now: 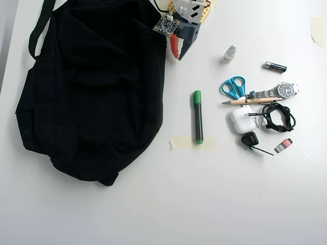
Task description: Put the whiteboard marker into the black bag
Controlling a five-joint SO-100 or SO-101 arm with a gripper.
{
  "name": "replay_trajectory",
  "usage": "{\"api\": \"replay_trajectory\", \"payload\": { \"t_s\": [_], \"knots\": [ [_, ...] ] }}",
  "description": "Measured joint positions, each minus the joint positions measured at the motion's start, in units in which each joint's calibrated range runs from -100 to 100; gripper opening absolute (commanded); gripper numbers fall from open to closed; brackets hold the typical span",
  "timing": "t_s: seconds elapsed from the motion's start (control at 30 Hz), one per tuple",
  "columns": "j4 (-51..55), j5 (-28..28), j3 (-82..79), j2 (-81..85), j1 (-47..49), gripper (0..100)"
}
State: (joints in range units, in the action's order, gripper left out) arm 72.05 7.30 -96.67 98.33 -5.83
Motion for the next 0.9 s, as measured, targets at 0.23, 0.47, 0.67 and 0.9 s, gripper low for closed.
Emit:
{"api": "replay_trajectory", "payload": {
  "t_s": [0.23, 0.47, 0.67, 0.9],
  "knots": [
    [-3.24, 0.29, -1.54, -0.08, 0.51, 2],
    [-3.83, 0.29, -1.54, -0.08, 1.32, 2],
    [-2.73, -4.15, 1.96, -0.42, 3.08, 9],
    [-0.26, -10.06, 14.93, -8.42, 3.60, 9]
  ]
}}
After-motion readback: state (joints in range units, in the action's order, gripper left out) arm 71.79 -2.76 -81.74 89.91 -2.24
